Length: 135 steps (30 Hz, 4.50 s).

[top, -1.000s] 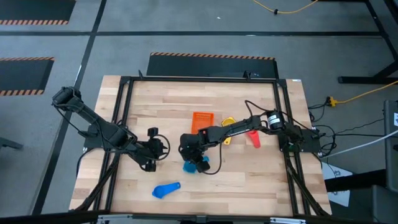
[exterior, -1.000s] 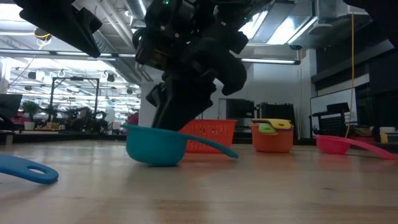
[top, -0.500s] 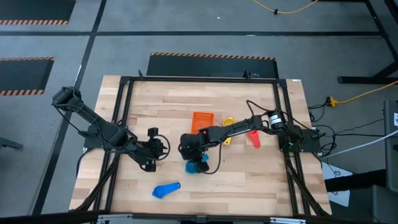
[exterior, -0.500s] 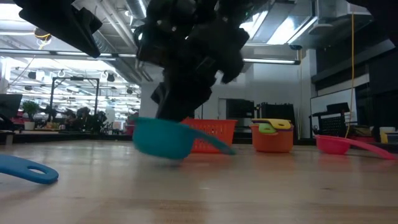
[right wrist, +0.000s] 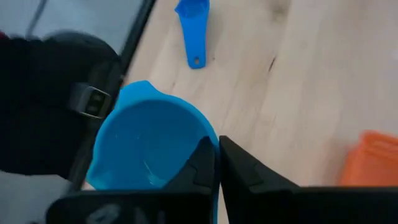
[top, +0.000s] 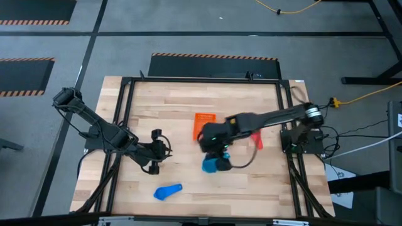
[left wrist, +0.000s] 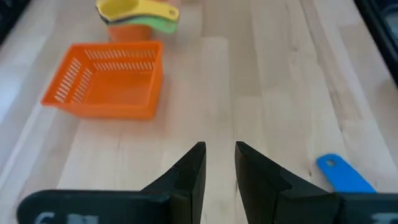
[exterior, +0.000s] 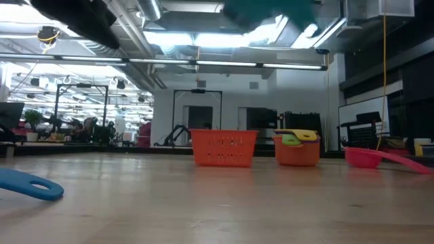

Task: Nest measuring cups in basket
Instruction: Stack the top light blue measuring cup on top of the yellow measuring cup, then stack the red measuring cup on top of the light blue measuring cup

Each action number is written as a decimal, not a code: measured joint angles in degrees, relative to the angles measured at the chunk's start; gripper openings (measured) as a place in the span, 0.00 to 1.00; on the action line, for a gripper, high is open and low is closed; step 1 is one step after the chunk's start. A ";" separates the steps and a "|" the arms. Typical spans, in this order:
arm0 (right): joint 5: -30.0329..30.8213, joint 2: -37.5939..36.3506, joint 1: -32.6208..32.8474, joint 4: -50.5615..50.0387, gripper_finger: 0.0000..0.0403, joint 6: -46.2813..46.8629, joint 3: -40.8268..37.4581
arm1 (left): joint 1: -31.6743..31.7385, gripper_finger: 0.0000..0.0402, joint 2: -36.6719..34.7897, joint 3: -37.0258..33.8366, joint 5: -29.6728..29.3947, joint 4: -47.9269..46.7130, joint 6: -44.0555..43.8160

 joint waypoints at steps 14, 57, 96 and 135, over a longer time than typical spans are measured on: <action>25.85 -27.17 1.95 -6.65 0.03 28.10 -21.17 | 0.02 0.20 0.95 0.04 -1.98 3.16 3.17; 36.76 -28.36 -12.83 15.13 0.05 59.21 -52.17 | 0.02 0.20 0.95 0.02 -1.98 3.09 3.19; 38.98 -34.65 -7.79 10.24 0.21 57.35 -59.21 | 0.02 0.20 0.93 0.00 -1.85 3.10 3.13; 32.80 -53.97 -3.33 21.48 0.21 49.73 -64.22 | 0.01 0.20 0.93 0.00 -1.72 3.09 2.95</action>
